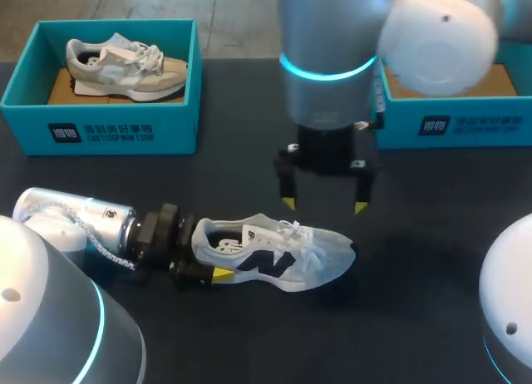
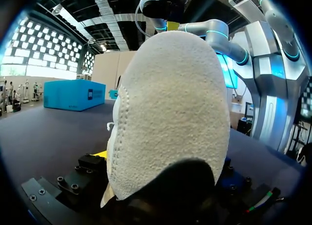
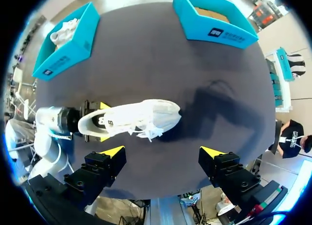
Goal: Take the shoe out of the shoebox, open the shoe tongue, remove and reinsert the insole, then place the shoe into the shoebox
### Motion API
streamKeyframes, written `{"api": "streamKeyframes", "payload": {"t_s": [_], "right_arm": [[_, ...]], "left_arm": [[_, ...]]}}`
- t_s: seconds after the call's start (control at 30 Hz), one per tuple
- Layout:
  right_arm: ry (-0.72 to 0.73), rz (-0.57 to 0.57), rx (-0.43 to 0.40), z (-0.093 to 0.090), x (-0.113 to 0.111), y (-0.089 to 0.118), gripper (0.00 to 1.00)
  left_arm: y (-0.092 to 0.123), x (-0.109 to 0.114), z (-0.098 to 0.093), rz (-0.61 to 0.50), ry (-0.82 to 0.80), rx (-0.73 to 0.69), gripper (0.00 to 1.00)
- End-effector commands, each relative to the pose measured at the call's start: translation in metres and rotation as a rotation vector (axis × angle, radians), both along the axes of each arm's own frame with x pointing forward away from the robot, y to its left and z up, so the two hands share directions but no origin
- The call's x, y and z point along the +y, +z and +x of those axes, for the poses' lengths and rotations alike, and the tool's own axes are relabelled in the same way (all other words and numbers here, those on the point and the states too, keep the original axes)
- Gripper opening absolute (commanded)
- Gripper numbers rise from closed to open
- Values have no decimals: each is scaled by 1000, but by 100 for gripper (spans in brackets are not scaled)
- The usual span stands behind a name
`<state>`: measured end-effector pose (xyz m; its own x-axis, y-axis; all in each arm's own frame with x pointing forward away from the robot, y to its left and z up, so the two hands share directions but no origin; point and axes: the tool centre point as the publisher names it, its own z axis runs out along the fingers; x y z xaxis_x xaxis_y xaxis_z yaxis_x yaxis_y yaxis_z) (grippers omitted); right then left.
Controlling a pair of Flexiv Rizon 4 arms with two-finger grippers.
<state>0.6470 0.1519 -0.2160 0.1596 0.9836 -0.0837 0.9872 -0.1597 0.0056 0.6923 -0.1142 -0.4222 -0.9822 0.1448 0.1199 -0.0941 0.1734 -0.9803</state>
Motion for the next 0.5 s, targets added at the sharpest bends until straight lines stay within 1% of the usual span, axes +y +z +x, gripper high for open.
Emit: {"api": "streamKeyframes", "payload": {"t_s": [0.03,0.43,0.5], "right_arm": [[-1,-117,16,1,19,-8,100],[-1,-117,16,1,19,-8,100],[-24,-193,44,4,33,-12,100]], "left_arm": [[-2,-1,1,0,2,0,0],[-2,-1,1,0,2,0,0],[-2,-1,1,0,2,0,0]]}}
